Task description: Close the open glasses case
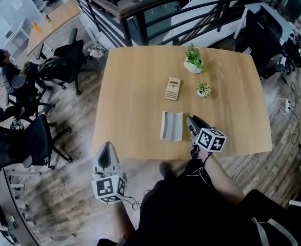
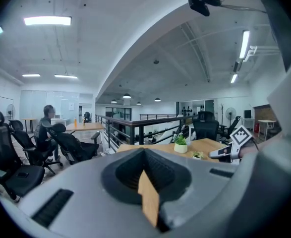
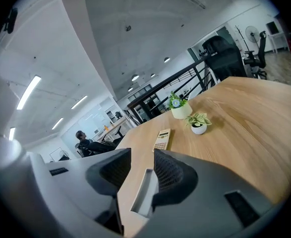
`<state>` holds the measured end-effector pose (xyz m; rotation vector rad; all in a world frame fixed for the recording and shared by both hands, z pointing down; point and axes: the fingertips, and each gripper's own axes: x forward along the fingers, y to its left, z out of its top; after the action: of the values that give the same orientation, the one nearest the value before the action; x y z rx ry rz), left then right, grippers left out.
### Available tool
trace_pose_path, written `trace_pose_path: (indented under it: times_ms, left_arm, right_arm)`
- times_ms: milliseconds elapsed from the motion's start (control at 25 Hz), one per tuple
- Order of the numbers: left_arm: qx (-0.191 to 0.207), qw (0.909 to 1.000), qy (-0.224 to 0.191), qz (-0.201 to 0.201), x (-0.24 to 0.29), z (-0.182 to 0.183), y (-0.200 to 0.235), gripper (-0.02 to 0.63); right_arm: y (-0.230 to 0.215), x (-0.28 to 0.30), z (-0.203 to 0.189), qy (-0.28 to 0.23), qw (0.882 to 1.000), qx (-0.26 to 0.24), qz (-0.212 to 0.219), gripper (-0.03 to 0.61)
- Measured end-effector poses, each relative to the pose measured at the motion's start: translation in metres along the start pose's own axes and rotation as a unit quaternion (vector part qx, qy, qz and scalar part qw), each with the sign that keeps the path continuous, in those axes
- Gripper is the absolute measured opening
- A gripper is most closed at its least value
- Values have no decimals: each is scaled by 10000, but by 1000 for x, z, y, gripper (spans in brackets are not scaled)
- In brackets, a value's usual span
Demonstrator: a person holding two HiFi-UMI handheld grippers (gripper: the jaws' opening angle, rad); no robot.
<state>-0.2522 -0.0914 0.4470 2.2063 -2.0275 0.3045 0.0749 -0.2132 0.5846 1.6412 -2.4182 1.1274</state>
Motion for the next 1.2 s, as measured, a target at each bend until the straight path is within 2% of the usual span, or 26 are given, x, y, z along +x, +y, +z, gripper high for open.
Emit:
trace_pose_path:
  times_ms: [400,680,1080,1200]
  left_arm:
    - [92,9999,85,64,-10,-7,2,0]
    - [66,9998,127,124,-18,-10,6,0]
    - [98,9997,179,148,-21,-10,4,0]
    - [102,9997,193,127,-19,-11,2,0]
  right_arm:
    - [-36,37,-58,686,9930,864,-419,153]
    - [-63,58,-97,1104,9804,1430,-789,153]
    - [-68,66,-118,1431,9754,1435,-863,138]
    - [-70,66,-124,1523,9733,1444,-928,110]
